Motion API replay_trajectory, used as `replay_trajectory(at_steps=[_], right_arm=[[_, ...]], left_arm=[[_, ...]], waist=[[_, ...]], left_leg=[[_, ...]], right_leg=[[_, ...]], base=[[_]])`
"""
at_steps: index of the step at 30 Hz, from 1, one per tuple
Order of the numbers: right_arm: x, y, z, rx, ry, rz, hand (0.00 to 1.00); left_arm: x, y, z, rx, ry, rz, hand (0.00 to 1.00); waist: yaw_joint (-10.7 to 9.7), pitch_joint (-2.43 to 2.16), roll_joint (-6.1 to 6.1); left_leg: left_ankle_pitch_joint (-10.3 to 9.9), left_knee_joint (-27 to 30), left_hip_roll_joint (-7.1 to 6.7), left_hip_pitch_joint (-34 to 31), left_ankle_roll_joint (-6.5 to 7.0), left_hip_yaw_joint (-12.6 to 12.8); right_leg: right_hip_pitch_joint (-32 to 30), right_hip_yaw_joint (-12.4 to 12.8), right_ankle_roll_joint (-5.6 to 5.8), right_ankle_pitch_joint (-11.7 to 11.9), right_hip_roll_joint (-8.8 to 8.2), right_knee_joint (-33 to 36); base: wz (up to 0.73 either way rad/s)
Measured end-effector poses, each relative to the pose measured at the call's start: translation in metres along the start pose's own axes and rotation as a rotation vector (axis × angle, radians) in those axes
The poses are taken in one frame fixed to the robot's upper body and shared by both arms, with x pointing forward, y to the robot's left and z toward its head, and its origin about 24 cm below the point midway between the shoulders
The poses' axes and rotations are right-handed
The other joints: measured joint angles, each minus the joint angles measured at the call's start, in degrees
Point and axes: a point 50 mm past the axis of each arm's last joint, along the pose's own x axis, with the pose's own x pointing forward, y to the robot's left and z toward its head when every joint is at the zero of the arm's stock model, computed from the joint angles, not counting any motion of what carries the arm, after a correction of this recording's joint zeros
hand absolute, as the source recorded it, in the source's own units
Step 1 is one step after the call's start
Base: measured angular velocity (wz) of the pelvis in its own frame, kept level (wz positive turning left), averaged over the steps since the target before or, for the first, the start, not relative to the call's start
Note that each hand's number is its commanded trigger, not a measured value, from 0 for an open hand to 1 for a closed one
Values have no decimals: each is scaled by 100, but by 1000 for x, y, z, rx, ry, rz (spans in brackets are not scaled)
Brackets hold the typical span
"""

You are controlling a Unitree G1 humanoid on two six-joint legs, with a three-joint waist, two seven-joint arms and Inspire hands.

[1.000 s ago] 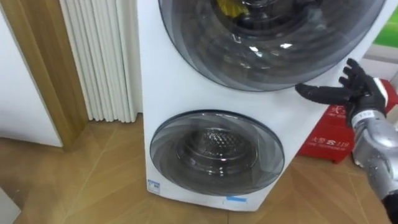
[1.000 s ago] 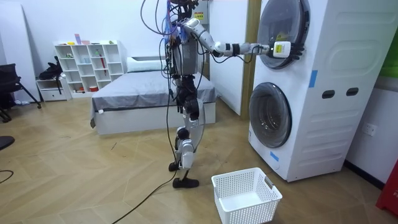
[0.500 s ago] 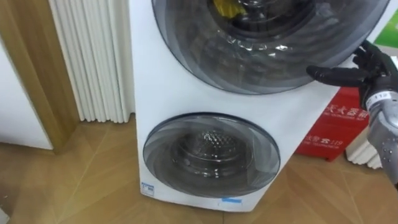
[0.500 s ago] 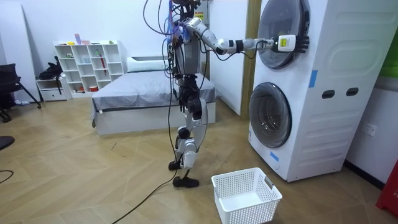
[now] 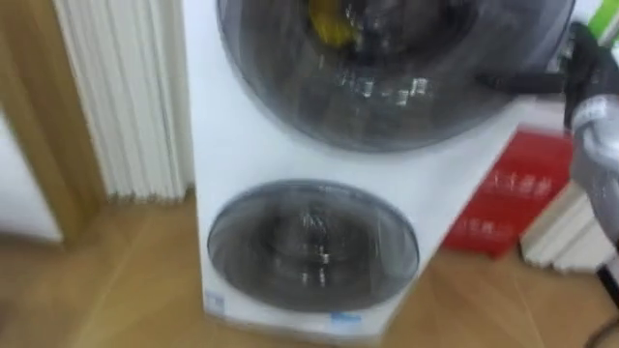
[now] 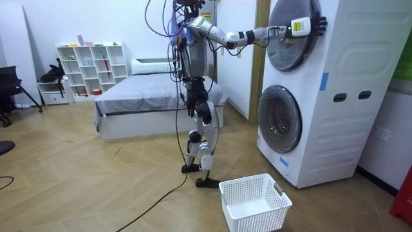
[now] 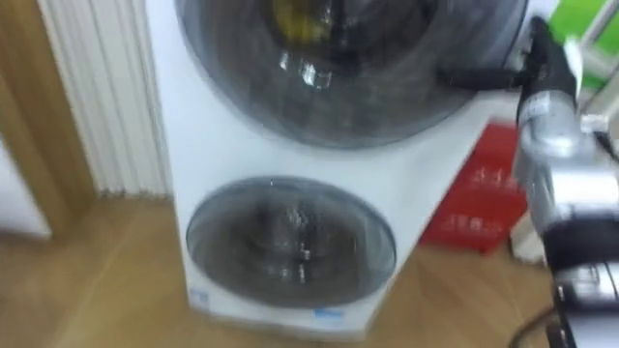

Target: Pick clothes from washing machine

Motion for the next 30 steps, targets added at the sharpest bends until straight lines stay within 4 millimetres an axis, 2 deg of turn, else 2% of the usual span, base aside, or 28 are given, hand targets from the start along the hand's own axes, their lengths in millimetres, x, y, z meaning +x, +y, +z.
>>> replay_trajectory(at_steps=[2, 5, 11, 13, 15, 18, 24, 30], right_arm=[[-2, 5, 14, 7, -46, 18, 0], [-4, 11, 20, -6, -67, 36, 0], [-7, 16, 23, -145, -113, 41, 0], [-12, 15, 15, -187, -113, 43, 0], [-17, 16, 11, -231, -127, 49, 0], [-28, 18, 7, -268, -167, 61, 0], [-46, 28, 4, -259, -226, 106, 0], [-74, 27, -2, -201, -282, 124, 0]], left_arm=[[0, 0, -3, 0, 5, 0, 0], [-1, -1, -1, 10, 0, -9, 0], [1, 3, 16, 14, -43, 3, 0], [1, 4, 22, 20, -59, 8, 0], [1, 3, 27, 37, -77, 4, 0], [1, 2, 28, 68, -90, 3, 0], [1, 3, 22, 88, -82, 15, 0], [1, 3, 24, 50, -91, 6, 0]], waist=[[-29, -2, 2], [-56, -23, 17], [-92, -54, 62], [-60, -49, 94], [-31, -64, 126], [-28, -54, 151], [-25, -39, 172], [-36, -32, 176]], left_leg=[[8, 16, 2, -43, -10, -15], [18, 45, 21, -69, -22, 20], [23, 69, 25, -2, -22, 60], [23, 46, 29, 151, -22, 69], [22, -10, 23, 231, -22, 91], [22, -38, 31, 253, -22, 148], [26, -68, 92, 330, -35, 372], [28, -36, 118, 312, -66, 355]], right_leg=[[-23, -9, -4, 2, 5, -7], [-58, 4, -128, 76, 24, 8], [-35, 17, -145, 62, 27, 55], [117, 20, -133, 40, 33, 36], [152, 92, -111, 3, 35, 56], [149, 125, -113, 0, 45, 66], [147, 280, -128, -7, 113, 70], [136, 232, -119, -76, 121, 69]], base=[[0], [-6], [-3], [0], [-6], [-10], [-14], [2]])
